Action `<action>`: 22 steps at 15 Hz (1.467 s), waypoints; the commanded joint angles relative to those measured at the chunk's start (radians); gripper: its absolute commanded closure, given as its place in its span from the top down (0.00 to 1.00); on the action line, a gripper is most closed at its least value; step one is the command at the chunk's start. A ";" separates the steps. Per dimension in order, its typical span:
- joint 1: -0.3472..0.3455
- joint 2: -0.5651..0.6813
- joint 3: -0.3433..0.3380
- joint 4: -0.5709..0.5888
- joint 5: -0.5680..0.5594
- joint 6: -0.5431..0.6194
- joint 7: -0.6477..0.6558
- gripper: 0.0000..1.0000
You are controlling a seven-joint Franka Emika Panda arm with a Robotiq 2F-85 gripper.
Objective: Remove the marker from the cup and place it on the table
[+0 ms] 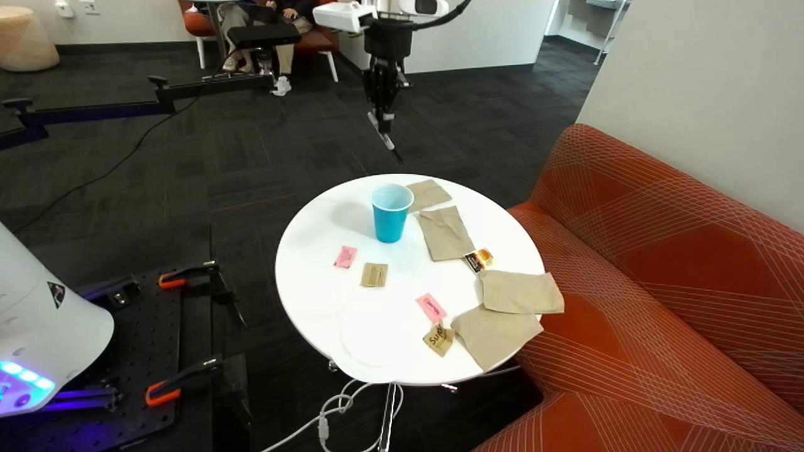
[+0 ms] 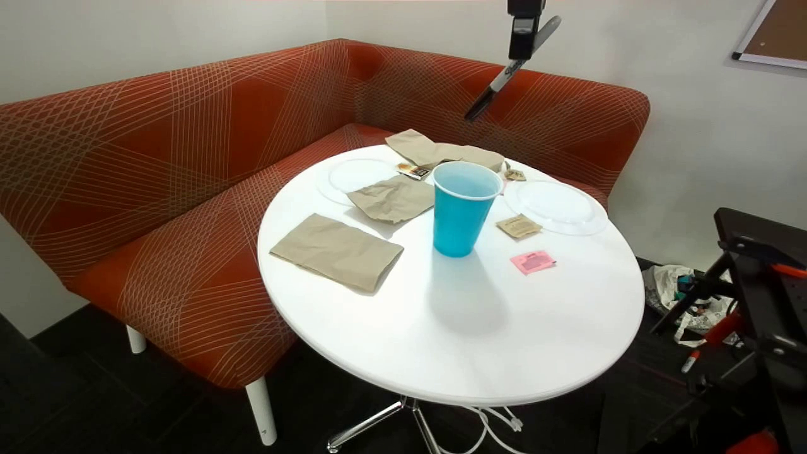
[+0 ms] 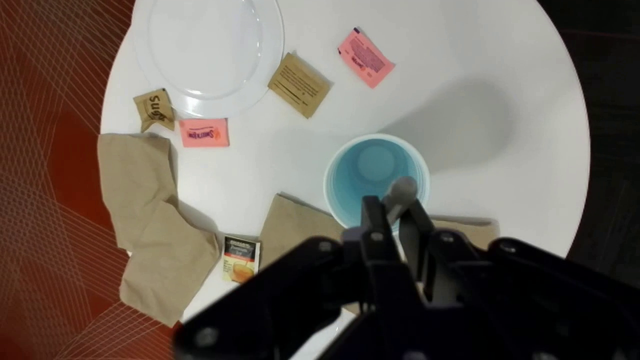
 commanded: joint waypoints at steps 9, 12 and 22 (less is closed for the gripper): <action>-0.106 -0.067 -0.078 -0.088 -0.036 0.167 0.229 0.03; -0.124 -0.030 -0.108 -0.106 -0.091 0.237 0.337 0.03; -0.090 0.216 -0.204 -0.118 -0.275 0.516 0.628 0.03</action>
